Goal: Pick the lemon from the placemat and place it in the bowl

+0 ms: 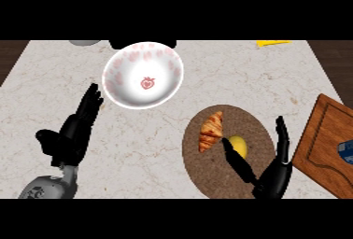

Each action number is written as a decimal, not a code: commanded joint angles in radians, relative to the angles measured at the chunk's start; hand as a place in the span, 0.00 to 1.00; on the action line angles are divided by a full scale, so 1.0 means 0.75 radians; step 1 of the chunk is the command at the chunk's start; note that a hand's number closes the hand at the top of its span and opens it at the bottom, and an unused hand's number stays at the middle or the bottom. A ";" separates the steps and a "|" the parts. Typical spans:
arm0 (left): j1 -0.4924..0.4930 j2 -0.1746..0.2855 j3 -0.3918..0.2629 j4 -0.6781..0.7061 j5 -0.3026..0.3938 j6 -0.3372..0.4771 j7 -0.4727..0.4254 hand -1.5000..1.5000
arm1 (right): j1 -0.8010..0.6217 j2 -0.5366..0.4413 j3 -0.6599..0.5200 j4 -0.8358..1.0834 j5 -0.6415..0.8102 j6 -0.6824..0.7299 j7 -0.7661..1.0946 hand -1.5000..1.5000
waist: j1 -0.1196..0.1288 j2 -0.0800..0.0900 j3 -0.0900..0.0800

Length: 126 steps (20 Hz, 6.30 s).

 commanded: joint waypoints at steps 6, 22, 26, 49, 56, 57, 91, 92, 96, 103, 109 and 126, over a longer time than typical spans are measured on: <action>-0.047 0.013 0.026 0.019 -0.011 -0.021 -0.003 0.50 | 0.169 0.037 -0.024 -0.183 0.514 0.017 0.540 0.00 | 0.019 0.007 -0.005; -0.122 -0.095 0.018 0.145 -0.036 -0.042 -0.031 0.50 | -0.059 0.037 0.146 -0.449 0.933 0.777 1.733 0.00 | 0.033 0.009 0.004; -0.071 -0.109 -0.001 0.053 -0.071 -0.044 0.018 0.50 | -0.043 0.037 0.131 -0.466 0.869 0.767 1.707 0.00 | 0.037 0.006 0.006; -0.077 -0.171 0.100 0.072 -0.149 -0.116 0.009 0.50 | -0.068 0.037 0.147 -0.285 0.596 0.319 1.419 0.00 | 0.039 0.008 0.006; -0.055 -0.210 0.097 0.044 -0.180 -0.125 0.026 0.50 | -0.038 0.037 0.129 -0.057 0.363 0.118 1.154 0.00 | 0.040 0.009 0.007; -0.176 -0.187 0.172 0.151 -0.154 -0.161 0.031 0.50 | 0.026 0.026 0.153 -0.088 0.343 0.122 1.079 0.00 | 0.034 0.009 0.007; -0.119 -0.289 0.106 0.042 -0.243 -0.272 0.009 0.50 | -0.734 0.037 0.462 0.467 0.214 0.298 1.180 1.00 | 0.247 0.035 0.009; -0.119 -0.306 0.083 0.057 -0.238 -0.285 0.010 0.50 | -0.785 0.037 0.485 0.456 0.206 0.305 1.175 1.00 | 0.280 0.043 0.009; -0.154 -0.302 0.077 0.079 -0.238 -0.307 0.006 0.50 | -1.026 0.037 0.509 0.512 0.197 0.233 1.211 1.00 | 0.319 0.049 0.005; -0.186 -0.324 0.051 0.107 -0.252 -0.305 0.041 0.50 | -1.396 0.037 0.502 0.691 0.320 0.160 1.271 1.00 | 0.325 0.034 -0.002; -0.201 -0.357 0.036 0.146 -0.273 -0.277 0.047 0.50 | -1.715 0.037 0.501 0.848 0.394 0.278 1.493 1.00 | 0.310 0.018 -0.008; -0.252 -0.347 0.067 0.184 -0.284 -0.270 0.032 0.50 | -2.343 0.037 0.348 1.361 0.325 0.435 1.810 1.00 | 0.291 0.047 -0.008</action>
